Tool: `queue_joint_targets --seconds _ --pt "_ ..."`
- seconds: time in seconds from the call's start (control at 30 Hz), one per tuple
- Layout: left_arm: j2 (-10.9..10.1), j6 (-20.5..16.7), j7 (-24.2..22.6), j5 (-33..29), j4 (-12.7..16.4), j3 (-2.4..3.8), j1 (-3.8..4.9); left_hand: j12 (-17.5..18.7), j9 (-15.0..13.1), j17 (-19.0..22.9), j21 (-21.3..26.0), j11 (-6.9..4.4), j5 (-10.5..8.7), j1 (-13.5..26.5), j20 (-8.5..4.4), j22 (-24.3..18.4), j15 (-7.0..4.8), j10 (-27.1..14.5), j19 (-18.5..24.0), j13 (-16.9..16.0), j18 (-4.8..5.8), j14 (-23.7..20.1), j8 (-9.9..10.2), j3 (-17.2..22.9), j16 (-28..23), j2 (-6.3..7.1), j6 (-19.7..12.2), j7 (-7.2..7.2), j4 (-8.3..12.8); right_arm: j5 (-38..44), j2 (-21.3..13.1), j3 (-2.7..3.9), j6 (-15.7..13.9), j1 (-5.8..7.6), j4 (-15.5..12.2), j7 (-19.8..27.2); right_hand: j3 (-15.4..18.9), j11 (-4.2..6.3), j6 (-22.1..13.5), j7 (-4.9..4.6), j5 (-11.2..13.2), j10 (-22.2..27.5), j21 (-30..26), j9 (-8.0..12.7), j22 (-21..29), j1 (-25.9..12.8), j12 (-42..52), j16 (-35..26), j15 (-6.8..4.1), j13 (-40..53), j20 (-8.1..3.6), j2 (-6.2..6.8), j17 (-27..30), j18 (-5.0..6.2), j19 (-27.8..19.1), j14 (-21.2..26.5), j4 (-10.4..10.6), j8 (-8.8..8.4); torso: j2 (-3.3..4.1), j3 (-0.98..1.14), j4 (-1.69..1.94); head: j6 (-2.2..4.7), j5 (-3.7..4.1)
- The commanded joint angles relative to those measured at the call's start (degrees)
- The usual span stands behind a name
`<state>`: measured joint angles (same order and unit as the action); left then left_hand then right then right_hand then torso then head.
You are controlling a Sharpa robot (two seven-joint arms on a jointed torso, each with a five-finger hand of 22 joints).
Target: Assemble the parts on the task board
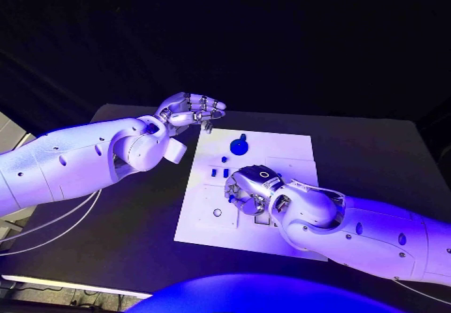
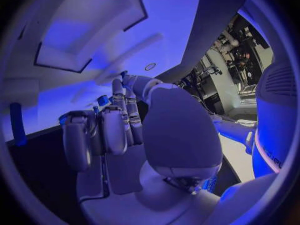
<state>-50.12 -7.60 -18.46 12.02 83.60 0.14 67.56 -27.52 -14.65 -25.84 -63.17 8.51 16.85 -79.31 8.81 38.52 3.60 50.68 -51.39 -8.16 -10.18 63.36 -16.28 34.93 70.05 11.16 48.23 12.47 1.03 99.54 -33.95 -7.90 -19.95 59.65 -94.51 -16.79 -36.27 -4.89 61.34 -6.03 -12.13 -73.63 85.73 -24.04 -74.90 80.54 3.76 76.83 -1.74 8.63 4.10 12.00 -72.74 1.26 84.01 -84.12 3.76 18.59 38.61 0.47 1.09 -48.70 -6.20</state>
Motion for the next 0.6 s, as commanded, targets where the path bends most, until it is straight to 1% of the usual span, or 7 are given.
queue_joint_targets --seconds 0.03,0.1,0.17,0.3,0.4,0.5,0.6 --pt "0.1 0.4 -0.1 0.1 0.1 0.06 0.05 -0.2 0.1 0.1 -0.3 -0.02 0.24 0.3 0.16 0.1 0.06 -0.6 0.4 -0.1 -0.45 -0.2 0.2 0.0 0.3 -0.25 -0.4 0.01 0.4 0.7 0.0 -0.31 2.5 -0.28 0.2 -0.2 1.7 2.26 -0.7 -0.28 0.7 -1.6 -0.5 -0.2 -11.0 -2.7 -0.2 -0.2 0.05 -0.2 0.13 1.26 0.3 0.05 3.4 -2.8 1.2 -0.07 -0.01 -0.01 -0.02 0.00 0.01" --pt "0.0 0.4 0.0 0.1 0.1 0.06 0.05 -0.2 0.1 0.1 -0.3 -0.02 0.24 0.3 0.16 0.1 0.06 -0.6 0.4 -0.1 -0.45 -0.2 0.2 0.0 0.3 -0.25 -0.4 0.01 0.4 0.3 0.1 -0.33 2.1 -0.28 0.3 0.3 3.2 1.94 -1.8 -0.39 1.4 -0.5 -1.1 0.0 -10.5 -4.7 -0.2 -0.4 0.26 -0.4 0.32 2.76 0.7 0.22 3.0 -2.7 2.6 -0.94 -0.03 -0.01 -0.04 -0.01 0.02" --pt "0.0 0.5 0.0 0.1 0.1 0.06 0.05 -0.2 0.1 0.1 -0.3 -0.02 0.24 0.3 0.16 0.1 0.06 -0.6 0.4 -0.1 -0.45 -0.2 0.2 0.0 0.3 -0.25 -0.4 0.01 0.4 0.0 0.1 -0.35 1.9 -0.29 0.3 0.5 4.3 1.63 -2.6 -0.56 3.5 0.7 -2.0 0.2 -9.7 -5.9 -0.2 -0.8 0.57 -0.6 0.49 3.76 1.4 0.45 2.6 -2.5 3.9 -1.74 -0.03 -0.01 -0.05 0.00 0.03" --pt "0.0 0.6 0.2 0.1 0.1 0.06 0.05 -0.2 0.1 0.1 -0.3 -0.02 0.24 0.3 0.16 0.1 0.06 -0.6 0.4 -0.1 -0.45 -0.2 0.2 0.0 0.3 -0.25 -0.4 0.01 0.4 -0.4 0.1 -0.38 1.3 -0.29 0.4 0.7 4.5 1.61 -2.6 -0.59 3.8 0.8 -2.2 0.2 -9.6 -6.0 -0.2 -0.8 0.55 -0.6 0.55 3.99 1.5 0.49 2.5 -2.5 4.1 -1.88 -0.05 0.02 -0.08 0.07 0.14" --pt "0.0 0.7 0.2 0.1 0.1 0.06 0.05 -0.2 0.1 0.1 -0.3 -0.02 0.24 0.3 0.16 0.1 0.06 -0.6 0.4 -0.1 -0.45 -0.2 0.2 0.0 0.3 -0.25 -0.4 0.01 0.4 -0.5 0.0 -0.40 0.7 -0.29 0.4 0.7 5.2 1.21 -2.9 -0.84 3.9 2.7 -3.1 0.3 -8.9 -5.7 -0.3 -0.9 0.84 -0.9 0.77 4.38 1.9 0.71 2.1 -2.4 4.4 -2.40 -0.05 0.03 -0.09 0.15 0.17" --pt "0.0 0.7 0.3 0.1 0.1 0.06 0.05 -0.3 0.1 0.1 -0.3 -0.01 0.25 0.3 0.19 0.1 0.08 -0.6 0.4 -0.1 -0.46 -0.2 0.2 0.0 0.3 -0.28 -0.4 0.02 0.4 -0.5 -0.1 -0.43 -0.3 -0.29 0.3 0.6 6.1 0.86 -3.3 -1.05 3.9 4.8 -4.3 0.5 -7.9 -5.0 -0.3 -0.8 1.12 -1.1 1.07 4.32 2.0 1.01 1.5 -2.4 4.7 -3.02 -0.01 0.06 -0.07 0.19 0.25" --pt "0.0 0.7 0.3 0.1 0.1 0.06 0.05 -0.3 0.1 0.1 -0.3 -0.01 0.25 0.3 0.19 0.1 0.08 -0.6 0.4 -0.1 -0.46 -0.2 0.2 0.0 0.3 -0.28 -0.4 0.02 0.4 -0.5 -0.3 -0.44 -1.7 -0.29 0.2 0.4 7.2 0.58 -3.7 -1.23 3.9 6.4 -6.6 0.7 -6.1 -4.3 0.0 -1.2 1.34 -1.2 1.32 4.22 2.8 1.56 0.4 -2.2 4.9 -3.71 0.03 0.08 -0.07 0.33 0.37"
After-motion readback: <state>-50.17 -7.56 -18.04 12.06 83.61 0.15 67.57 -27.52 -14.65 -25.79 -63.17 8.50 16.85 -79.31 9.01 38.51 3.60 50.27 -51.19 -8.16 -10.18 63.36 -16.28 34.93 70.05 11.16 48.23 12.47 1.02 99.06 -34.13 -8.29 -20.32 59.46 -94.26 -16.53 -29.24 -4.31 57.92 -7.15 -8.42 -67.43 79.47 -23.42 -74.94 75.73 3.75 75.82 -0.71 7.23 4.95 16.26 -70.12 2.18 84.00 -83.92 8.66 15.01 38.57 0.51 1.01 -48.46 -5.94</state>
